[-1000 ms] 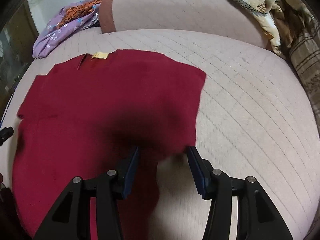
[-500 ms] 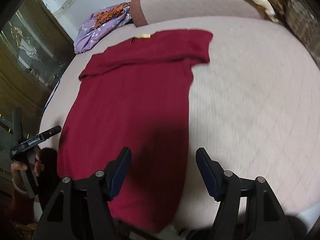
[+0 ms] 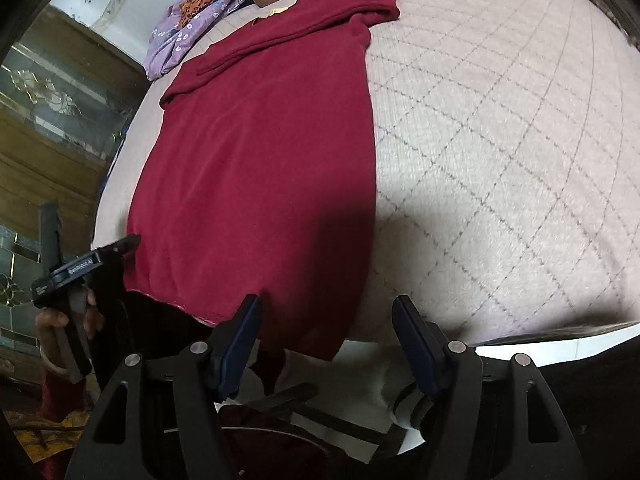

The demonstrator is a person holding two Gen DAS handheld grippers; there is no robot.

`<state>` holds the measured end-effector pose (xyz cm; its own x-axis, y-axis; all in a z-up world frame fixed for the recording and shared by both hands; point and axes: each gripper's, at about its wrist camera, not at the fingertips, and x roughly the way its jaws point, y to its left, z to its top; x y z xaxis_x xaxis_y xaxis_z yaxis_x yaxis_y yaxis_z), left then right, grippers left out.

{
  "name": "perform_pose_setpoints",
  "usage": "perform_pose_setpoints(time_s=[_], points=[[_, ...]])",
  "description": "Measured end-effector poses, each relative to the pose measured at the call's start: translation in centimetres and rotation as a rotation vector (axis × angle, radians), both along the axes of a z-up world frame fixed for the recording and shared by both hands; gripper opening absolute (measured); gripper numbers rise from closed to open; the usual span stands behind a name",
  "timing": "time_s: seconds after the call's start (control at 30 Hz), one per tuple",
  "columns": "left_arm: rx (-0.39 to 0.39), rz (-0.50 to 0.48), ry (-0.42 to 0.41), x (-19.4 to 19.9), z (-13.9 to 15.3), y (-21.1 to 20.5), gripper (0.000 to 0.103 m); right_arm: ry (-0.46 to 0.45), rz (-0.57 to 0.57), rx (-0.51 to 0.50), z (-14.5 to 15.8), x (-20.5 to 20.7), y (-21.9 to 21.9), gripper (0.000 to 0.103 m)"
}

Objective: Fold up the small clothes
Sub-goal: 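Move both tools to the hem of the lengthwise-folded sweater, then grasp the sweater hem with the left tool while the right tool grasps it too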

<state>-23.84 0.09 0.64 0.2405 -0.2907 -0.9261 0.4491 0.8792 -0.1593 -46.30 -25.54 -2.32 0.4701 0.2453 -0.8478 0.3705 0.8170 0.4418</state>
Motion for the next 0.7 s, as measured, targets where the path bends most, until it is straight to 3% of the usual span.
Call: perform_pose_setpoints(time_s=[0.27,0.4,0.47,0.7], points=[[0.017,-0.003,-0.004,-0.4,-0.6,-0.5,0.092,-0.032,0.08,0.039,-0.1,0.5,1.2,0.068],[0.028,-0.028,0.028,-0.2,-1.1,-0.8,0.103,-0.031,0.107,0.037,-0.2,1.0,1.7,0.068],[0.058,-0.057,0.022,-0.5,-1.5,-1.3,0.103,-0.034,0.106,0.047,-0.2,1.0,1.6,0.068],[0.051,-0.052,0.032,-0.2,-1.7,-0.9,0.103,-0.047,0.093,0.075,-0.6,0.5,1.1,0.071]])
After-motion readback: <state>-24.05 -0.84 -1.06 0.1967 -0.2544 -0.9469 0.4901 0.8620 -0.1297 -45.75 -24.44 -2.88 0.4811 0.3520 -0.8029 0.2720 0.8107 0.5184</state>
